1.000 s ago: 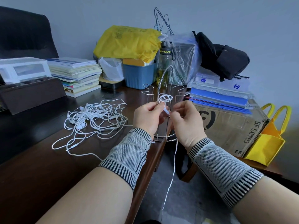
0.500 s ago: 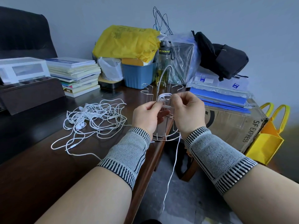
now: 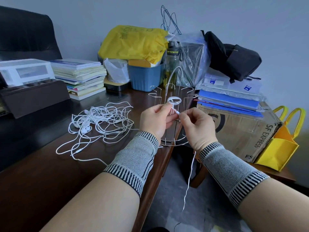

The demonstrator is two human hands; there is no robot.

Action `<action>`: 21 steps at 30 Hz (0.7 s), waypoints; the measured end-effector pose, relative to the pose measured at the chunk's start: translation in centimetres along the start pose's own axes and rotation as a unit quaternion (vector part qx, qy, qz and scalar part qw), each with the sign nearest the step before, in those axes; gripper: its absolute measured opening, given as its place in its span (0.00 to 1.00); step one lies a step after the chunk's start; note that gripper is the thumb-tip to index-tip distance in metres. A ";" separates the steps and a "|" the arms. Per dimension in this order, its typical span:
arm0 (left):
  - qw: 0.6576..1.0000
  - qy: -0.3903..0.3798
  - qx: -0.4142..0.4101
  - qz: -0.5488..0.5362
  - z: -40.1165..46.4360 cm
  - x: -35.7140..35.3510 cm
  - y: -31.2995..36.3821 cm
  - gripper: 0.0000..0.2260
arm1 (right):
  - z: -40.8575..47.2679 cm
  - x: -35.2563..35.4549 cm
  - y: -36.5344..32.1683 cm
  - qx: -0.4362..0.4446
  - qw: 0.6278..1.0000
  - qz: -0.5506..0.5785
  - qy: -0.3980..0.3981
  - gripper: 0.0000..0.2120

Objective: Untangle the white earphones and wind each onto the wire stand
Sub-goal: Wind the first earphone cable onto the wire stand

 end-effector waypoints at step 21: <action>0.999 0.017 -0.006 0.042 0.5 0.1 -0.3 0.03 | 3.5 5.4 -2.0 -0.003 0.975 -0.223 -0.008 0.09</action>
Point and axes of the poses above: each hand's wrist, its own z-axis towards the middle knuckle, its own x-axis out of the back of the hand, y = z × x, the point moved 7 cm from there along z, towards the middle knuckle, and after that the axes turned 10 degrees about x, right-handed, at the moved point
